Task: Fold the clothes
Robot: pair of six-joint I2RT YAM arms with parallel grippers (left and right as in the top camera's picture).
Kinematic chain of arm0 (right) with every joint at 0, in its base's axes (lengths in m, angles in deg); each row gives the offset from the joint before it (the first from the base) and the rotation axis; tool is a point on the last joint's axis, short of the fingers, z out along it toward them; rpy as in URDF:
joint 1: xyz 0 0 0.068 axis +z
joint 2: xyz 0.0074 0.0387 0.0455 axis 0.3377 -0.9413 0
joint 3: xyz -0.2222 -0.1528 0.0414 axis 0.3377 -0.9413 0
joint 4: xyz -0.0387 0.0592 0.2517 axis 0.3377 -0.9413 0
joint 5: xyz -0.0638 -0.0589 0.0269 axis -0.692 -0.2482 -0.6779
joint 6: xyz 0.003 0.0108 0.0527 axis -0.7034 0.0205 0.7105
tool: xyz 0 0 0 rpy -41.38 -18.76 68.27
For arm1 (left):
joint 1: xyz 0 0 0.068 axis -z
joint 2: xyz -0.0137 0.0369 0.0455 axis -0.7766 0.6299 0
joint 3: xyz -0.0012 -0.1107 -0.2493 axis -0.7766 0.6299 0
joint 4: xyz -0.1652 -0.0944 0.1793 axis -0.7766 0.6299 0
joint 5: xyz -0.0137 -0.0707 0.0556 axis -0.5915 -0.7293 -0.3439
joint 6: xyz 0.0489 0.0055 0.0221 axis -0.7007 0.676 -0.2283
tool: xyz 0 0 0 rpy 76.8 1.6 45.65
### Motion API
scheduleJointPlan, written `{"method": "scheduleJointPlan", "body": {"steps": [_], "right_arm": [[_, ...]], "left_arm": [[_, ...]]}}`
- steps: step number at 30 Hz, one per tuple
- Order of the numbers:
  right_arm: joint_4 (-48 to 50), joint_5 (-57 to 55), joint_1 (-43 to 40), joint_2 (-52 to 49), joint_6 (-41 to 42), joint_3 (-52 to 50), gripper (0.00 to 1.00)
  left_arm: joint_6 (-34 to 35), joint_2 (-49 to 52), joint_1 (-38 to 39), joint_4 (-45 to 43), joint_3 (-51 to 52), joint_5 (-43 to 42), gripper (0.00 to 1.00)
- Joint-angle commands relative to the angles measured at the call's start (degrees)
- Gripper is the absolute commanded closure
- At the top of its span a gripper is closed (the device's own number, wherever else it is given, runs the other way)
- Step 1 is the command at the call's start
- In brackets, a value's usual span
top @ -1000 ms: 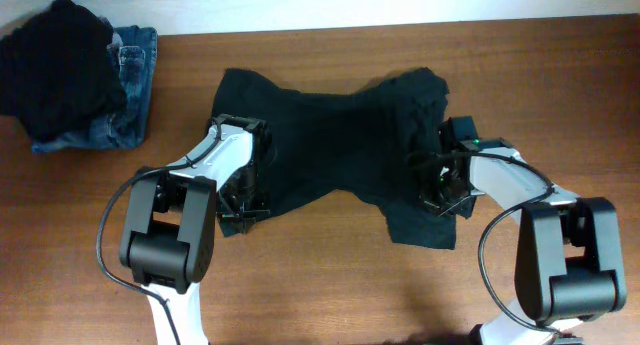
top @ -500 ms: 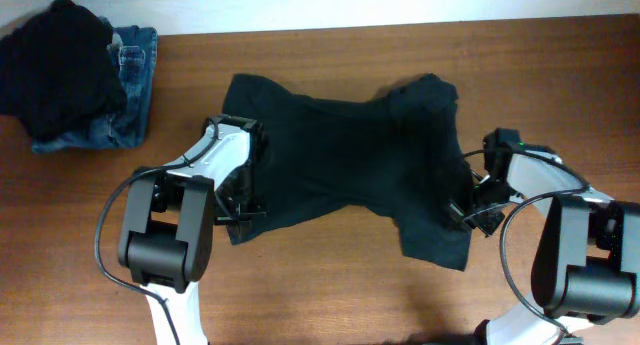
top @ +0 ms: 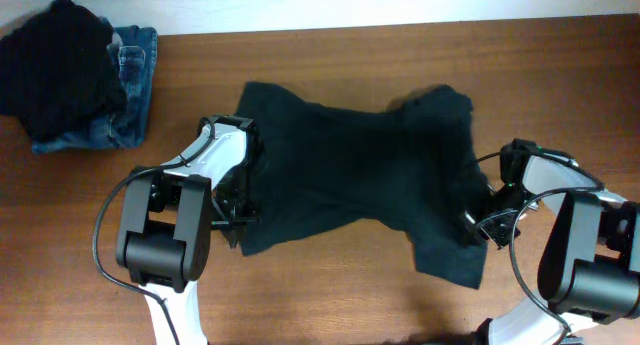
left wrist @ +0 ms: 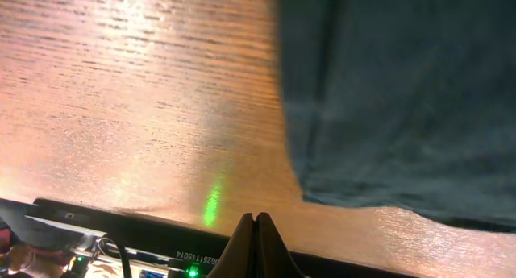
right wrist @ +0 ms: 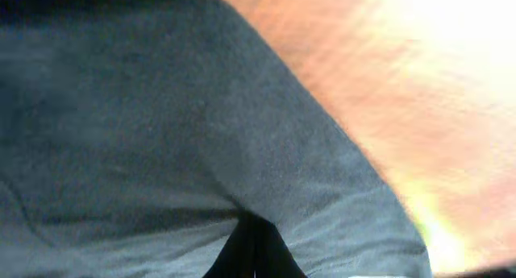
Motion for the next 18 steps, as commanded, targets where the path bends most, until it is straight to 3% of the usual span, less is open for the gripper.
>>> {"method": "scheduleJointPlan", "body": {"steps": [1,18], "right_arm": [[1.9,-16.8,-1.3,-5.2,4.2,-4.5,0.96],[2.9,-16.3,-1.2,-5.2,5.4,-2.7,0.96]], "left_arm": [[-0.7,0.3,-0.1,0.5,0.5,-0.8,0.99],[-0.7,-0.8,-0.1,-4.9,-4.1,-1.4,0.99]]}}
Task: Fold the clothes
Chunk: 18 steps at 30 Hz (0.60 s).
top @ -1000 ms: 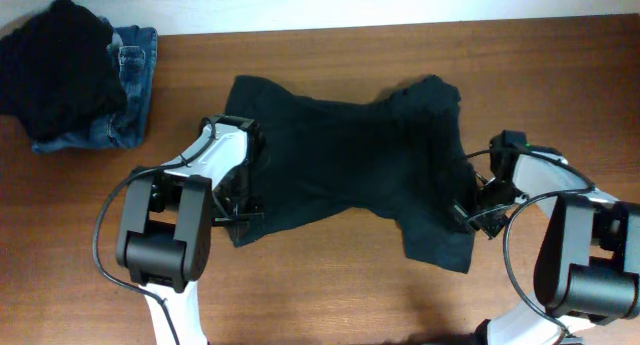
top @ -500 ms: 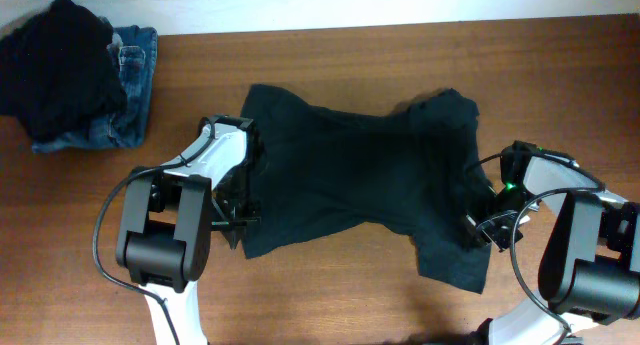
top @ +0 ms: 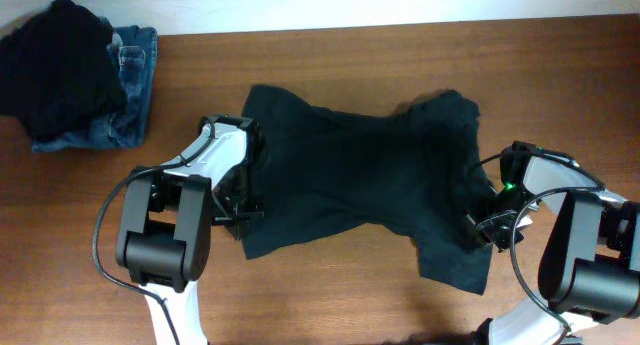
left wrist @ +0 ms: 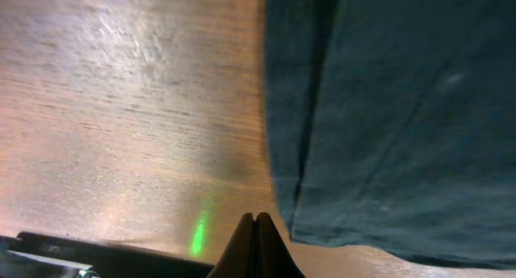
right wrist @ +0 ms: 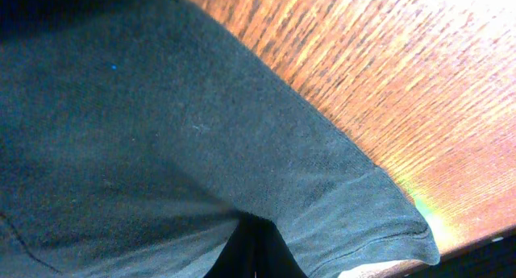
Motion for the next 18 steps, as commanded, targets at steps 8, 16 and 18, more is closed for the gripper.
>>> {"method": "scheduleJointPlan", "body": {"steps": [8,16,18], "right_arm": [[5.4,-11.7,-1.1,-5.0,-3.8,-2.7,0.95],[4.0,-10.4,-1.1,-5.0,-10.0,0.6,0.96],[1.7,-10.4,-1.0,-5.0,-10.8,3.0,0.96]], "left_arm": [[-0.7,-6.5,-0.1,-4.5,-10.2,0.5,0.99],[-0.7,-7.8,-0.1,-15.5,-10.6,-5.6,0.49],[-0.8,-7.8,-0.1,-17.5,-10.6,-5.5,0.44]]}}
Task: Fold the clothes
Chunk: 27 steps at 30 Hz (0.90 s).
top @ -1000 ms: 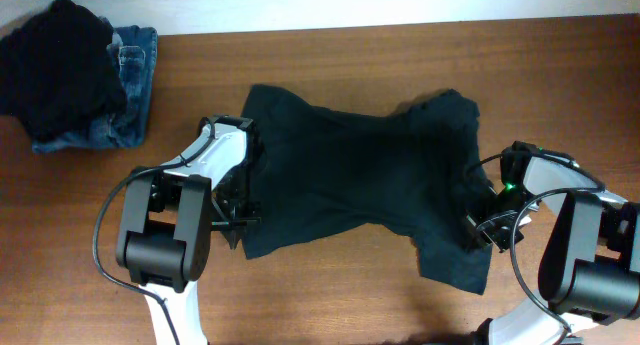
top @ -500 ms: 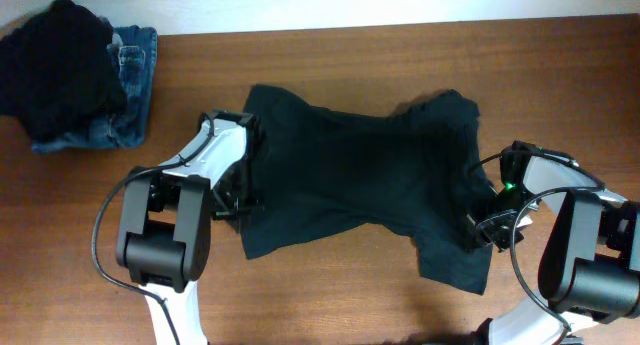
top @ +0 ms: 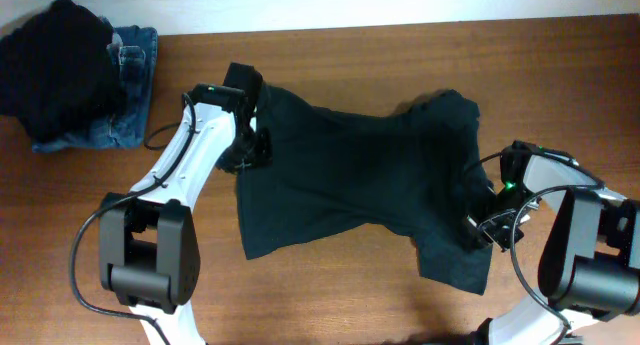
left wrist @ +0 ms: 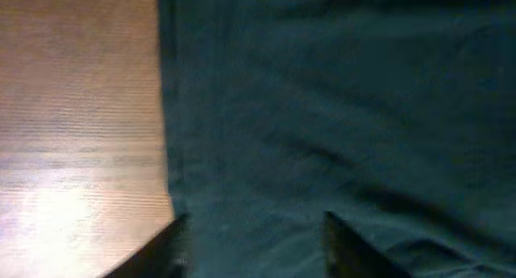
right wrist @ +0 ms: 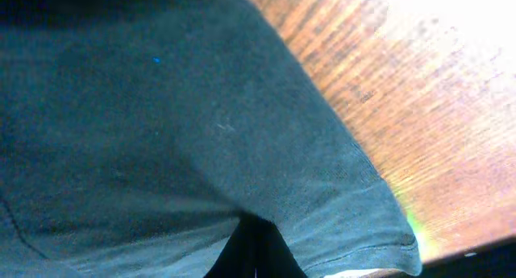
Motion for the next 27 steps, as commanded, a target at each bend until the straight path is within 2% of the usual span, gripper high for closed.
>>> {"method": "scheduleJointPlan", "body": {"steps": [1,4,7,11,15,19,22,24,27], "right_arm": [[1.8,-10.5,-1.0,-3.9,-3.9,2.4,0.96],[-1.9,-10.4,-1.0,-3.9,-4.8,7.0,0.96],[-6.1,-10.0,-1.0,-3.8,-5.4,12.9,0.96],[-10.0,-8.2,-0.7,-3.8,-6.8,20.1,0.96],[-10.9,-5.6,0.6,-3.5,-7.1,25.6,0.95],[-7.5,-0.1,2.2,-3.5,-8.4,29.1,0.73],[-1.5,9.0,3.7,-3.5,-12.0,29.5,0.40],[2.3,12.5,4.8,-3.6,-12.2,29.5,0.26],[8.9,13.7,7.0,-3.6,-12.2,29.5,0.12]], "left_arm": [[-0.8,-0.6,-0.1,-2.5,-0.3,-2.4,0.43],[-2.0,-0.6,0.2,-6.1,-0.3,-2.4,0.32],[-2.0,-0.6,1.2,-9.5,-0.2,-2.4,0.16],[-2.0,-0.6,2.8,-12.9,-0.2,-2.4,0.01],[-2.0,-0.6,5.1,-15.4,-0.2,-2.4,0.01],[-2.0,-0.4,7.6,-17.4,-0.1,-2.3,0.01],[-2.0,0.3,9.4,-18.4,-0.1,-1.2,0.01],[-2.0,1.3,10.2,-18.7,-0.1,0.3,0.01],[-1.7,3.9,11.1,-19.0,-0.1,0.6,0.01]]}}
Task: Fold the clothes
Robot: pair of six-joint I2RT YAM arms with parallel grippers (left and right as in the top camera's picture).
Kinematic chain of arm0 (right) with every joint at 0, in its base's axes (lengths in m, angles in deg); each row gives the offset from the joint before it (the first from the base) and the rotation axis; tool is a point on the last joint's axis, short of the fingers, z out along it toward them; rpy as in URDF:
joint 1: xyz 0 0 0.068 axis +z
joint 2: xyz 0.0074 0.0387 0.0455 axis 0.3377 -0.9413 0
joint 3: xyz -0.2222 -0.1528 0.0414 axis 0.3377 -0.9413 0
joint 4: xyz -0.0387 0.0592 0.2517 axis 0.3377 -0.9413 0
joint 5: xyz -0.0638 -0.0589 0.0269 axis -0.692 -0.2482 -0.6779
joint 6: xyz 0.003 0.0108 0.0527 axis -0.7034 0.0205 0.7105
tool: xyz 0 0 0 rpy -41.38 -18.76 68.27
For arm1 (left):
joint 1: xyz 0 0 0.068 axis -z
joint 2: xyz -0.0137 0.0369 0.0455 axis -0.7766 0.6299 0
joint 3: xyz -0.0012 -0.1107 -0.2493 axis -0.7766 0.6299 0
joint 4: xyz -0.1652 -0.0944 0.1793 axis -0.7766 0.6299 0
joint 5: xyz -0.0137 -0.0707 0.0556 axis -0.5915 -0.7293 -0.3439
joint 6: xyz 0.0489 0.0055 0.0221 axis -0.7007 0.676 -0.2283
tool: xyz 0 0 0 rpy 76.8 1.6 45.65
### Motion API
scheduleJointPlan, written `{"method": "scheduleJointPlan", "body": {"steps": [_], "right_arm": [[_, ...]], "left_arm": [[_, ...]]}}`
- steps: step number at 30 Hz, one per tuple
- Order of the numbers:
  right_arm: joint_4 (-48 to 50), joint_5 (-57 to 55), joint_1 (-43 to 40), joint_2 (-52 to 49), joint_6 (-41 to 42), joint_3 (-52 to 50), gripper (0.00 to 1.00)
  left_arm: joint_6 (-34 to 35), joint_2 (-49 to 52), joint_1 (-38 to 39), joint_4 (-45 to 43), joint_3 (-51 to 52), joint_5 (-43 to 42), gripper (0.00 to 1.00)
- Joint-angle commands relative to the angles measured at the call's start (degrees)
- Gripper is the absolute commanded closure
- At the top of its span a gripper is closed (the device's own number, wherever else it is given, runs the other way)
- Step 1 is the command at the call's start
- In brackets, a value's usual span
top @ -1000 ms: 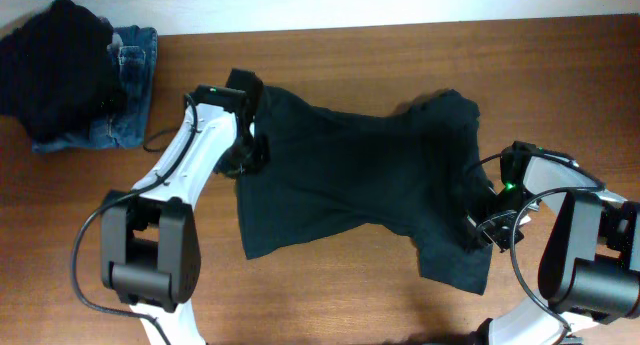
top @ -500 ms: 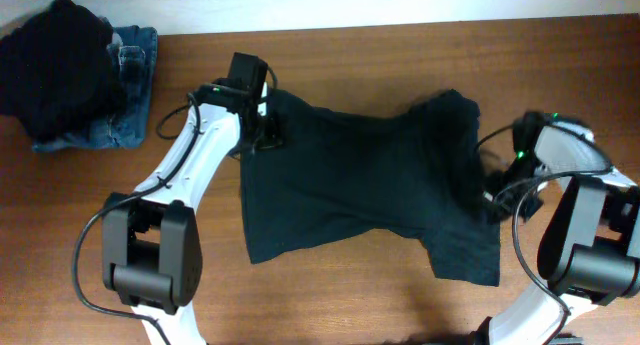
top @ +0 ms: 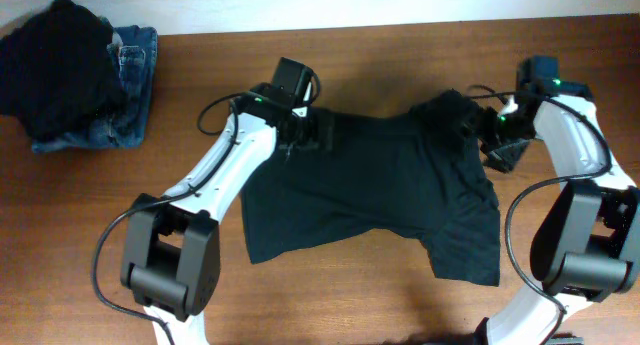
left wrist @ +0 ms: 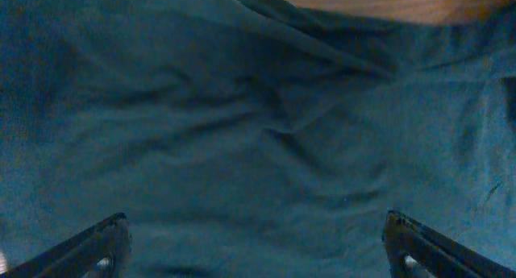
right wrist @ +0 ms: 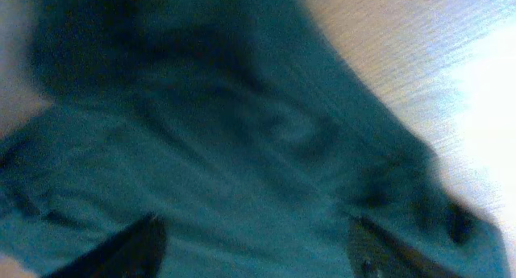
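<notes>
A dark teal-black shirt (top: 370,200) lies spread on the brown table (top: 560,65), wrinkled along its far edge. My left gripper (top: 305,135) hovers over the shirt's far left part, open wide, with only cloth (left wrist: 258,133) beneath it; its fingertips (left wrist: 105,246) show at the frame's bottom corners. My right gripper (top: 482,130) is over the shirt's far right corner, open too, with bunched cloth (right wrist: 242,149) below and nothing between its fingers (right wrist: 141,246).
A pile of a black garment (top: 55,55) and blue jeans (top: 130,85) sits at the table's far left corner. Bare wood surrounds the shirt, and the table's far edge (top: 400,25) runs just behind it.
My right gripper has let go of the shirt's near right part and now stands open over its far right corner. My left gripper has moved right along the far edge and opened wider.
Both grippers were shut low at the shirt's sides, left at its left edge, right on its near right part, and stayed so. Then the left stood open at the far left corner. Now both are open over the far edge and the shirt lies flatter.
</notes>
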Motion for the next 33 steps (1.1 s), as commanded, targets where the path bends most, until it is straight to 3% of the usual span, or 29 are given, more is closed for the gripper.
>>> {"method": "scheduleJointPlan", "body": {"steps": [1,2,10,33], "right_arm": [[6.1,5.9,3.2,0.2,-1.6,0.9,0.06],[7.8,5.8,3.8,0.1,-1.6,0.9,0.01],[18.1,-0.4,5.9,-0.1,7.4,0.3,0.01],[25.3,-11.8,5.9,-8.4,8.3,-0.7,0.00]], "left_arm": [[0.3,4.4,0.8,-0.2,-0.1,1.4,0.01],[0.5,5.4,1.0,-0.3,-0.1,1.2,0.01],[0.4,8.7,1.4,-1.0,-0.2,1.0,0.01],[0.4,8.9,1.4,-0.8,-0.2,1.7,0.01]]}}
